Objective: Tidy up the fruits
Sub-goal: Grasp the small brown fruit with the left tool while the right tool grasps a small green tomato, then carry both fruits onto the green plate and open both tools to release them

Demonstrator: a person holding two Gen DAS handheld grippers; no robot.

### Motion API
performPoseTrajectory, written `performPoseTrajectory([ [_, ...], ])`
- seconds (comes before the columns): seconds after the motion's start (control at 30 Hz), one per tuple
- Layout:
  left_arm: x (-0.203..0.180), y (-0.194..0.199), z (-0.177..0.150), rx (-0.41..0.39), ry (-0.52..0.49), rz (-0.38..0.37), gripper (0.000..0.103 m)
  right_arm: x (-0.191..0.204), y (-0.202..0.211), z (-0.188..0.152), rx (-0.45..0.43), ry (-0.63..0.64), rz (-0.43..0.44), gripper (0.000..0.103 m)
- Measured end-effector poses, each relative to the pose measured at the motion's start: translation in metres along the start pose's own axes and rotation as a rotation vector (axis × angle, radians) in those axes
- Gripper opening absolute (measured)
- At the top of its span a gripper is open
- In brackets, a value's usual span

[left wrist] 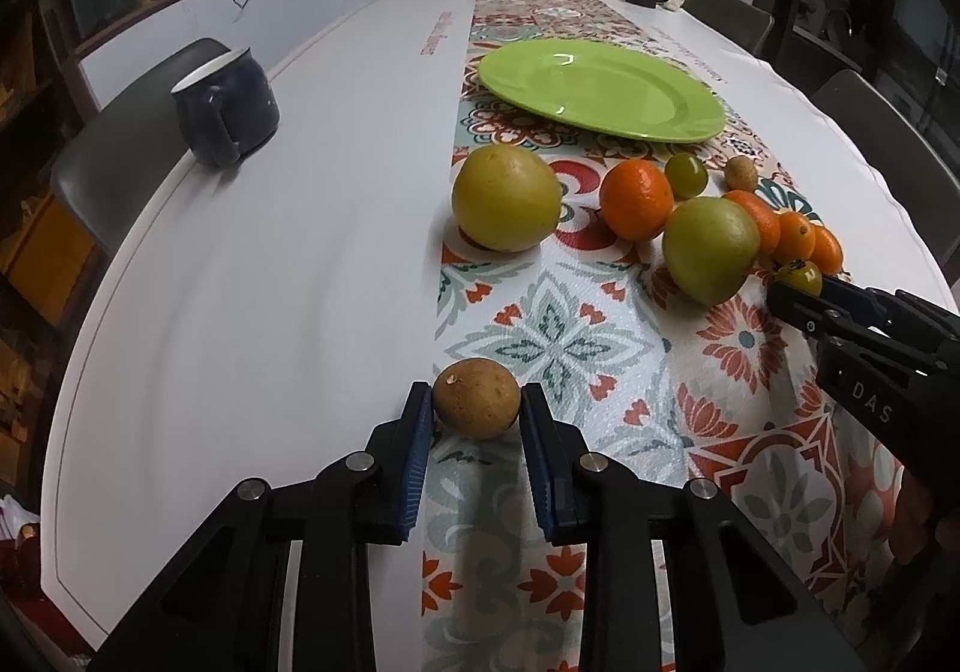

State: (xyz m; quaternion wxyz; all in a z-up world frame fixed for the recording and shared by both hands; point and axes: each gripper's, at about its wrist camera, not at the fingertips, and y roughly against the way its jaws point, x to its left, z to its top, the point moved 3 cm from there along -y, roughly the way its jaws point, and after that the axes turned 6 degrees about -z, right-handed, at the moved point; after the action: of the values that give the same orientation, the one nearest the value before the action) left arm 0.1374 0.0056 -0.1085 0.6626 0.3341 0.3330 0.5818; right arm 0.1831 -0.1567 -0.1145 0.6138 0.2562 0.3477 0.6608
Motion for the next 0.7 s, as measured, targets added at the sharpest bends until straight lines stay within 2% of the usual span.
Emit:
performPoseTrajectory([
  [0.3, -0.011, 0.013, 0.008, -0.04, -0.052, -0.022, 0.03, 0.002, 0.02, 0.003, -0.039, 0.003, 0.015, 0.031],
  [0.5, -0.024, 0.028, 0.015, -0.09, -0.096, -0.046, 0.03, 0.002, 0.041, 0.007, -0.088, 0.013, 0.018, 0.031],
  [0.7, -0.031, 0.042, 0.023, -0.149, -0.135, -0.033, 0.03, 0.0, 0.061, 0.014, -0.142, 0.023, 0.015, 0.031],
])
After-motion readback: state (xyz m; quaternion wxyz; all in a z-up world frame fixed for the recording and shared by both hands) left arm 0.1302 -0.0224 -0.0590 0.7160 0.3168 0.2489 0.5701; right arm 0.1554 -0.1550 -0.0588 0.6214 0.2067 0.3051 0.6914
